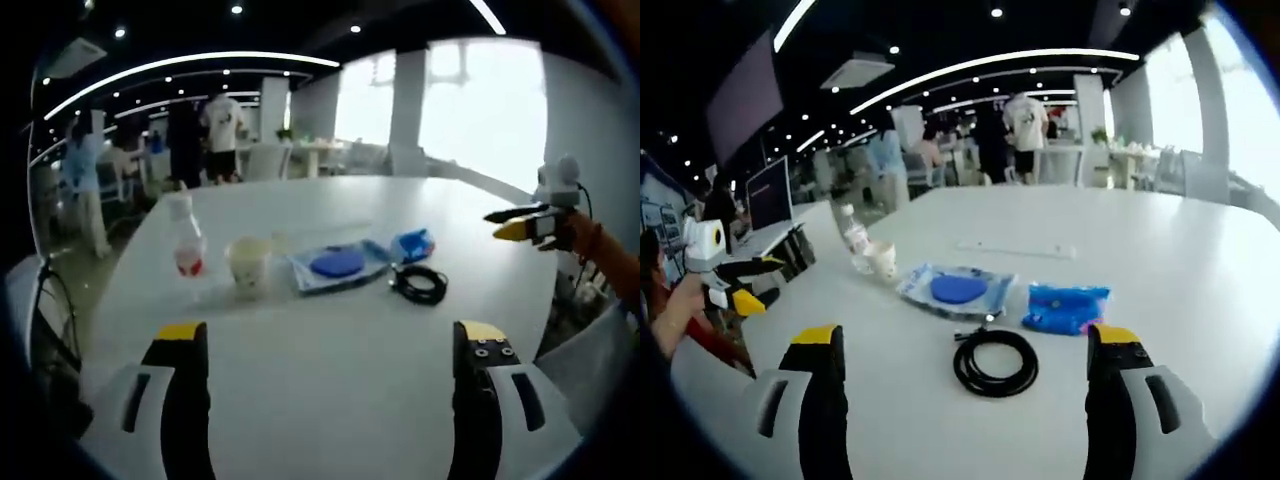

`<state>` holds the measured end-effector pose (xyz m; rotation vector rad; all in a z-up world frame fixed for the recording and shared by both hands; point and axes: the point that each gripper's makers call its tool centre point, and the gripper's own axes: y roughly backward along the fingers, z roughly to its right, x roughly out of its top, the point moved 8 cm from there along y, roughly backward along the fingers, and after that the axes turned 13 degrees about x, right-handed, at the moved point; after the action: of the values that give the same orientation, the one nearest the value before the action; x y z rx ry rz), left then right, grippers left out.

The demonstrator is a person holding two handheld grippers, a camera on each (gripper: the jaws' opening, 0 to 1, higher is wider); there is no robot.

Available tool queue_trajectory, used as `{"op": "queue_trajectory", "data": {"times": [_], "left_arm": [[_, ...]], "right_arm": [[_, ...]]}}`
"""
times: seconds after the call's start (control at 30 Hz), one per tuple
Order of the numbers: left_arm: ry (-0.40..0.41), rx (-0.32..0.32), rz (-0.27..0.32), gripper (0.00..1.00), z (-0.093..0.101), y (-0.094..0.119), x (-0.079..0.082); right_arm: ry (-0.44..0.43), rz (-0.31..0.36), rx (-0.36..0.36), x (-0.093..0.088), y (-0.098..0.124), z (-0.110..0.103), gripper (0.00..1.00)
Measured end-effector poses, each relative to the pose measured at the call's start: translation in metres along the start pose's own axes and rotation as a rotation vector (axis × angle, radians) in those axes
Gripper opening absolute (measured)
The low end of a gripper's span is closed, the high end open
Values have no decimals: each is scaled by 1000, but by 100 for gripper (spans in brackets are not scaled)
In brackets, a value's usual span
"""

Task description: Arrange the tabletop items into an orderly group along one side of the table until the central work area is clear of visible clutter.

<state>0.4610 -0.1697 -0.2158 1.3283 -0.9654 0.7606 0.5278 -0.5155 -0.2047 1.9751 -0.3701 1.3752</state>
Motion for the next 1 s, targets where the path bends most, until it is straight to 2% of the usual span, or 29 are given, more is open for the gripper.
{"op": "queue_trajectory", "data": {"times": [0.17,0.4,0.53,0.63,0.7,0.87,1.0], "left_arm": [[22,7,-1,99,-1,-1,-1],[10,12,-9,99,-1,-2,-3],[-2,14,-18,99,0,-3,-4],[3,14,-12,99,0,-2,-3],[2,17,-18,99,-1,-2,-4],[-1,21,-21,99,-1,-2,-5],[-6,23,-25,99,-1,-3,-6]], "right_arm": [[17,37,9,-7,6,-17,99],[50,64,15,-18,6,-35,99],[61,58,9,-15,8,-39,99],[44,102,19,-13,11,-43,99],[42,106,20,-16,10,-43,99],[51,56,7,-26,5,-39,99],[40,42,9,-28,5,-36,99]]}}
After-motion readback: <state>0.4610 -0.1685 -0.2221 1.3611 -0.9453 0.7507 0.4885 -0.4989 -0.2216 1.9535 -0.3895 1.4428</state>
